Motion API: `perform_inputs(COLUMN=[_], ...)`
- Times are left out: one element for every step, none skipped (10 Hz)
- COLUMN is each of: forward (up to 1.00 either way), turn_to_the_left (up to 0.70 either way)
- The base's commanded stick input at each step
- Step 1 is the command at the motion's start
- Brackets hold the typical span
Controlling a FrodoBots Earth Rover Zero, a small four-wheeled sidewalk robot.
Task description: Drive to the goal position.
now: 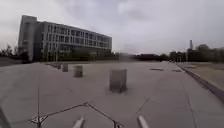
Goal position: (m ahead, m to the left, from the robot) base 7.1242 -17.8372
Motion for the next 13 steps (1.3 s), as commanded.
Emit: perform_inputs(forward=[-0.45, -0.45, -0.45, -0.45, -0.45, -0.45, -0.45, -0.45, -0.45, -0.45, -0.45, -0.39, -0.25], turn_to_the_left=[0.0, 0.0, 0.0, 0.0, 0.0, 0.0, 0.0, 0.0, 0.0, 0.0, 0.0, -0.05, -0.17])
